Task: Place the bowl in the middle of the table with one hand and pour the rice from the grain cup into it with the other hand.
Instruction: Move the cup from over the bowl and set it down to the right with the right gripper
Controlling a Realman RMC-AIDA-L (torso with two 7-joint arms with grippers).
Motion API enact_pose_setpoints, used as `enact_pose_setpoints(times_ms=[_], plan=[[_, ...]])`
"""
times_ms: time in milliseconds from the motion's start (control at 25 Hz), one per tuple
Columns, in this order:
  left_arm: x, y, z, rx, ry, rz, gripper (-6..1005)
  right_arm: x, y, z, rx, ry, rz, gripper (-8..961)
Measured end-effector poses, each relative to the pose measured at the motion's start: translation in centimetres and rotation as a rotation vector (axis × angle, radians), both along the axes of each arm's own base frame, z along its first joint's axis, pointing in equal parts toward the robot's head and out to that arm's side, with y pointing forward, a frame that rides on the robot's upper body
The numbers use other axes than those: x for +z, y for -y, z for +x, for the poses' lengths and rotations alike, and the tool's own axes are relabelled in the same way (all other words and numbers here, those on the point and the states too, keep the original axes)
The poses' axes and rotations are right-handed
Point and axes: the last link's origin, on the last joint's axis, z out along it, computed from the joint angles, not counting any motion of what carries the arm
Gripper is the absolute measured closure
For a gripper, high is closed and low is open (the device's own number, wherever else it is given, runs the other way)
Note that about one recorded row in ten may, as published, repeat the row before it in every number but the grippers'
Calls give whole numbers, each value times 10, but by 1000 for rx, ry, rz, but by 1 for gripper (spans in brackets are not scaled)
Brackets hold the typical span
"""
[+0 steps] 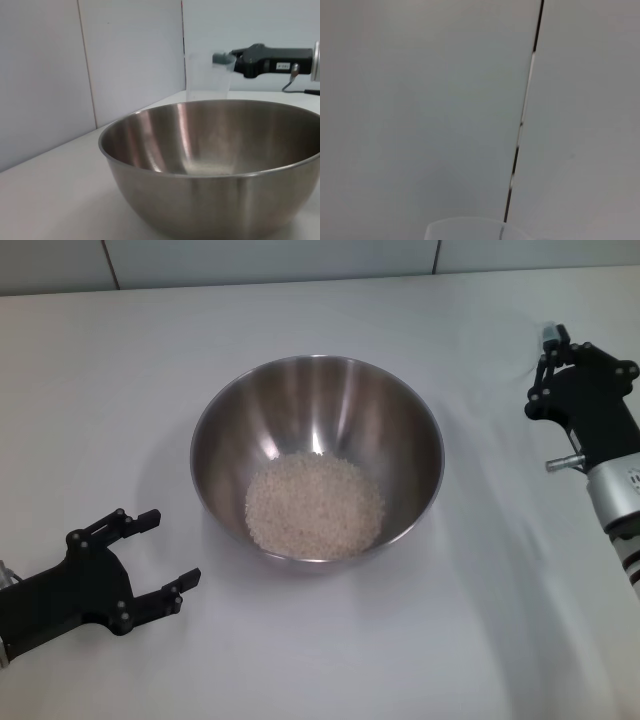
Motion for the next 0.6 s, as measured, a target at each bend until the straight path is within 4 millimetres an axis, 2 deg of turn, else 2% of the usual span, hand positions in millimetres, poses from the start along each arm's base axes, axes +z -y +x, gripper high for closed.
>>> enact_pose_setpoints(times_ms=[360,600], plan=[[-1,0,1,-1,3,-4,165,-13,-14,6,-56,50,-113,913],[-1,0,1,-2,3,-5,165,-19,-21,3,-58,73,-162,901]])
